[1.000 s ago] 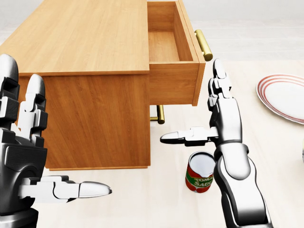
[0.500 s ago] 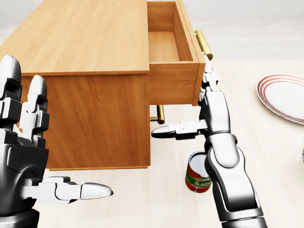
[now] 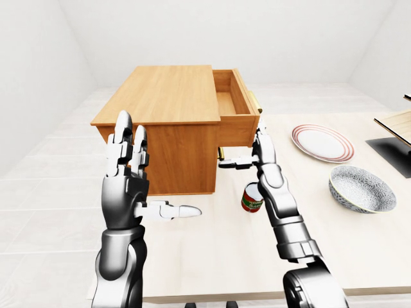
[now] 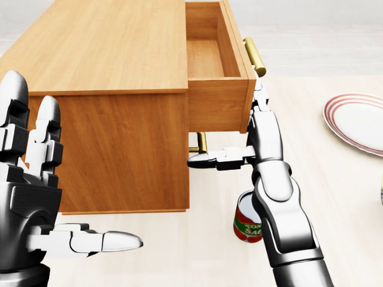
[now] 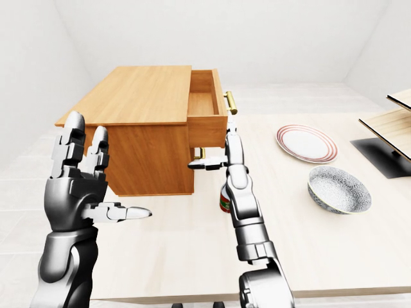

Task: Close the top drawer of the cabinet.

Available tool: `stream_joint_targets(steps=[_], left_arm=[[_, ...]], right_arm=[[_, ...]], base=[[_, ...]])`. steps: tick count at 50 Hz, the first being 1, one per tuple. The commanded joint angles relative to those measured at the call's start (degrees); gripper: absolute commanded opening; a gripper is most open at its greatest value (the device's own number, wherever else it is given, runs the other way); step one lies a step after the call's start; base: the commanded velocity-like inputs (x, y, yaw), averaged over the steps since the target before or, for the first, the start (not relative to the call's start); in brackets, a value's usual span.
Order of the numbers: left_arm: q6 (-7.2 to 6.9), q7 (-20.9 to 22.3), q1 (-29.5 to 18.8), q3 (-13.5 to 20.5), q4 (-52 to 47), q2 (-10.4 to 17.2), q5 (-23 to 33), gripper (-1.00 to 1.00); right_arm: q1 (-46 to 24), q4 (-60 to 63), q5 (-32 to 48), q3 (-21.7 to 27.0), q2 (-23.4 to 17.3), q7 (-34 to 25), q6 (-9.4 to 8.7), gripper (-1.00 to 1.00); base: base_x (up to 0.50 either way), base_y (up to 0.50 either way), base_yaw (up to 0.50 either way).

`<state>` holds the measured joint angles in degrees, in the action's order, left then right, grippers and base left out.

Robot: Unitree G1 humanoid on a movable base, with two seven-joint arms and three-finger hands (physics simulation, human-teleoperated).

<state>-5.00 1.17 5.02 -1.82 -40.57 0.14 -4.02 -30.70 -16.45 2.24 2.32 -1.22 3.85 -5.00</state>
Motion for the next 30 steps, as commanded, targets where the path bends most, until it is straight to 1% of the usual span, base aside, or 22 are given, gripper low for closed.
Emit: stream_joint_targets(steps=[1, 16, 29, 30], left_arm=[[0.00, 0.0, 0.0, -0.2, -0.1, 0.0, 0.1, 1.00], [0.00, 0.3, 0.1, -0.4, 0.4, 0.1, 0.4, 1.00], [0.00, 0.3, 0.2, -0.7, 0.2, 0.0, 0.6, 1.00], [0.00, 0.4, 0.3, -0.7, 0.4, 0.1, 0.6, 1.00]], right_arm=[[-1.1, -4.8, -0.7, -2.3, 1.5, -2.4, 0.00, 1.00], [-1.0, -4.1, 0.3, -4.0, 3.3, -3.0, 0.00, 1.00], [-1.9, -6.8, 0.3, -4.4, 4.6, -3.7, 0.00, 1.00], [-2.3, -8.4, 0.2, -4.3, 4.7, -3.8, 0.00, 1.00]], base=[[0.00, 0.00, 0.00], [0.00, 0.00, 0.00], [0.00, 0.00, 0.00], [0.00, 0.00, 0.00]])
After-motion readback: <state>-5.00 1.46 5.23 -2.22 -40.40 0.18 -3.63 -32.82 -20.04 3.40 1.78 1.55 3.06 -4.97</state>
